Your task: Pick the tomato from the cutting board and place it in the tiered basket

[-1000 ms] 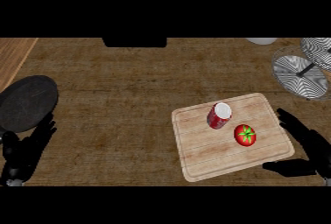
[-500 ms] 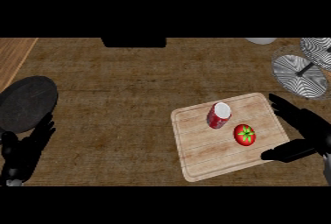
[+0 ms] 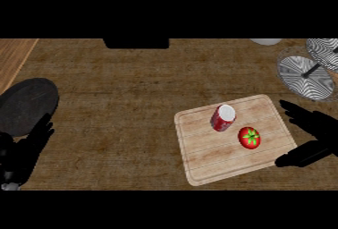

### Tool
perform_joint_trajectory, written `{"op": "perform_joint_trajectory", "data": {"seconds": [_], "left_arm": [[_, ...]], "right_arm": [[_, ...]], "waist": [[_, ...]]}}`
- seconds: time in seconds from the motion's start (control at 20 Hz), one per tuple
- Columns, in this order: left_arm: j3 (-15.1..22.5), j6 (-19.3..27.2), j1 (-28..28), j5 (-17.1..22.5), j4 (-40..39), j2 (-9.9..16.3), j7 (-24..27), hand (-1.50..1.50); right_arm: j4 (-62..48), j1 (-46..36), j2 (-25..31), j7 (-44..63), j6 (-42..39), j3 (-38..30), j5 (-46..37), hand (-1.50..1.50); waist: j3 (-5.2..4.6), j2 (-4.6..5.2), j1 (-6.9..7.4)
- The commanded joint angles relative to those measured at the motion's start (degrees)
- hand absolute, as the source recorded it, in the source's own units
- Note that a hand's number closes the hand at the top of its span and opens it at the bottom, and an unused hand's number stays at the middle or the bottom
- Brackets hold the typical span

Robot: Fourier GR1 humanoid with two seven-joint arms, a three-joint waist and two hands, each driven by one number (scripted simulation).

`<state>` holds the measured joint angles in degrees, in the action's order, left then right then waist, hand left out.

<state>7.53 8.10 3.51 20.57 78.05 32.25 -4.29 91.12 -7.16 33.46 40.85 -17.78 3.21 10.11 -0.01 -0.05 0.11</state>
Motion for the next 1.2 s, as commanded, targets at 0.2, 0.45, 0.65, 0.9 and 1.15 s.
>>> {"op": "perform_joint_trajectory", "data": {"seconds": [0.2, 0.45, 0.65, 0.9, 1.15], "left_arm": [[-2.9, -0.8, 0.8, -4.4, 1.9, -3.6, -2.5, 0.0], [-5.3, -3.6, 3.4, -5.9, 3.5, -4.4, -1.6, 0.0], [-6.9, -4.8, -0.8, -9.1, -0.5, -7.3, -3.3, 0.0], [-10.3, -7.5, -0.7, -9.8, -1.5, -7.3, -3.0, 0.0], [-12.8, -9.8, 1.1, -10.9, -0.1, -8.9, -0.7, 0.0]], "right_arm": [[-0.8, 5.9, -3.4, -3.6, -4.9, -4.0, -1.9, -1.5], [-1.4, 6.5, -4.7, -4.2, -7.9, -7.0, -1.8, -1.5], [-3.3, 3.3, -7.3, -4.6, -8.8, -8.1, -4.5, -1.5], [-5.2, 6.5, -9.8, -11.1, -8.3, -8.3, -9.4, -1.5], [-10.9, 3.0, -11.4, -13.8, -9.0, -8.6, -12.6, -1.5]], "waist": [[0.02, -0.01, -0.13], [0.02, -0.03, 0.01], [0.01, 0.02, -0.08], [0.02, 0.02, -0.09], [0.02, 0.03, 0.03]]}}
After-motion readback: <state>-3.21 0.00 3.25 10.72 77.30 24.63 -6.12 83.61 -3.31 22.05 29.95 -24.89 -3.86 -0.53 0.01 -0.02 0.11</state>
